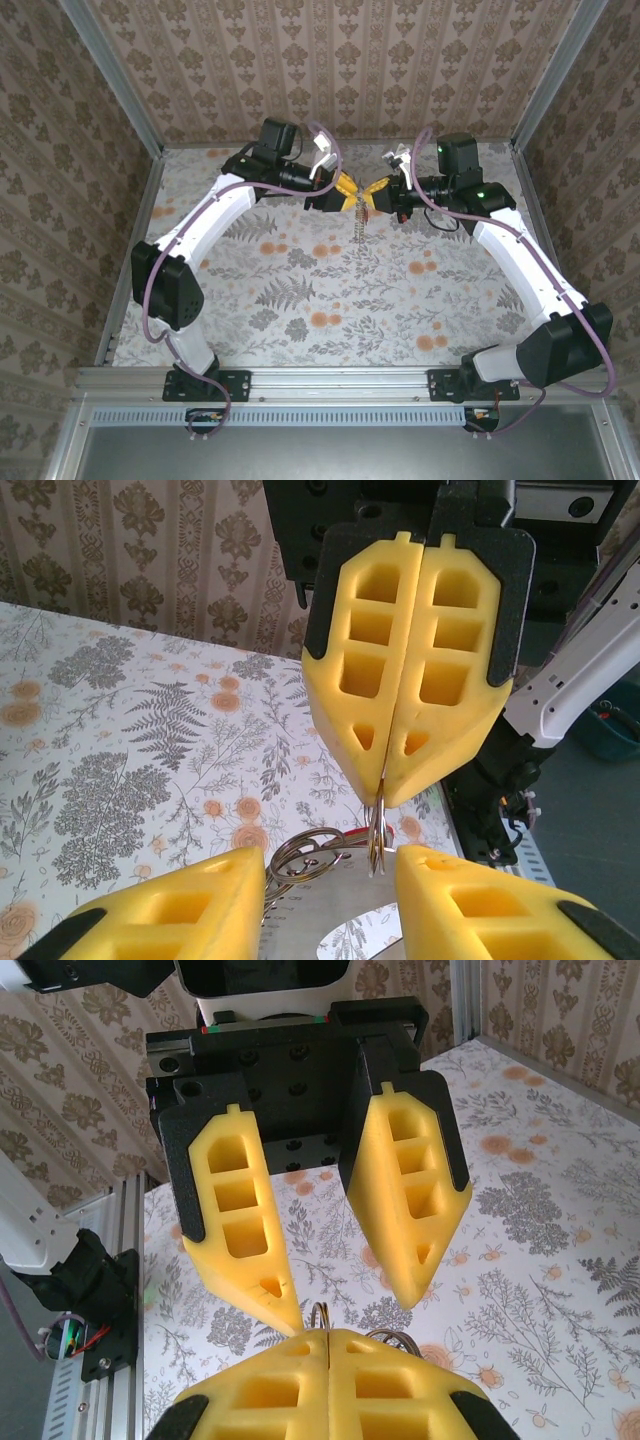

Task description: Put the keys on the keyring

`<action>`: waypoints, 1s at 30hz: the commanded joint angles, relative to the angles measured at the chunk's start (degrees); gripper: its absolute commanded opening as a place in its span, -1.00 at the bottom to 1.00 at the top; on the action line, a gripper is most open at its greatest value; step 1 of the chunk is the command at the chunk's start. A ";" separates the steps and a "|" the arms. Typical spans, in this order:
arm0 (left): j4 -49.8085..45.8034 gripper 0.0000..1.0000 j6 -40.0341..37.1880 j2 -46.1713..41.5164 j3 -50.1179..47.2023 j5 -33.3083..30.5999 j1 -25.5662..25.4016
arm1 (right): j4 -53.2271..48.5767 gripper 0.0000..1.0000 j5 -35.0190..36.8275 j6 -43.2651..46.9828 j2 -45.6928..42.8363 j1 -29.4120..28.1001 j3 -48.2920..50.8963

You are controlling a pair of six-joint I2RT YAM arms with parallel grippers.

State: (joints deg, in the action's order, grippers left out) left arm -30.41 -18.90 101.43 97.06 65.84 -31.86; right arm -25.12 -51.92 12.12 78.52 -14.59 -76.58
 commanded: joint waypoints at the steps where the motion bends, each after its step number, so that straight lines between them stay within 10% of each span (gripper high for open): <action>1: 0.36 -0.22 0.17 0.35 1.95 2.14 -0.05 | -0.44 -1.00 -1.43 1.32 0.32 -0.27 -1.99; 30: 2.59 -0.36 1.67 1.84 2.61 3.41 -1.18 | -0.38 -1.00 -1.76 1.31 0.58 -0.42 -1.77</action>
State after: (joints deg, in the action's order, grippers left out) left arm -28.05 -17.30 102.65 97.27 67.18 -32.62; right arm -25.12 -51.92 12.27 78.83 -14.59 -76.58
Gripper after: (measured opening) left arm 0.333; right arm 0.066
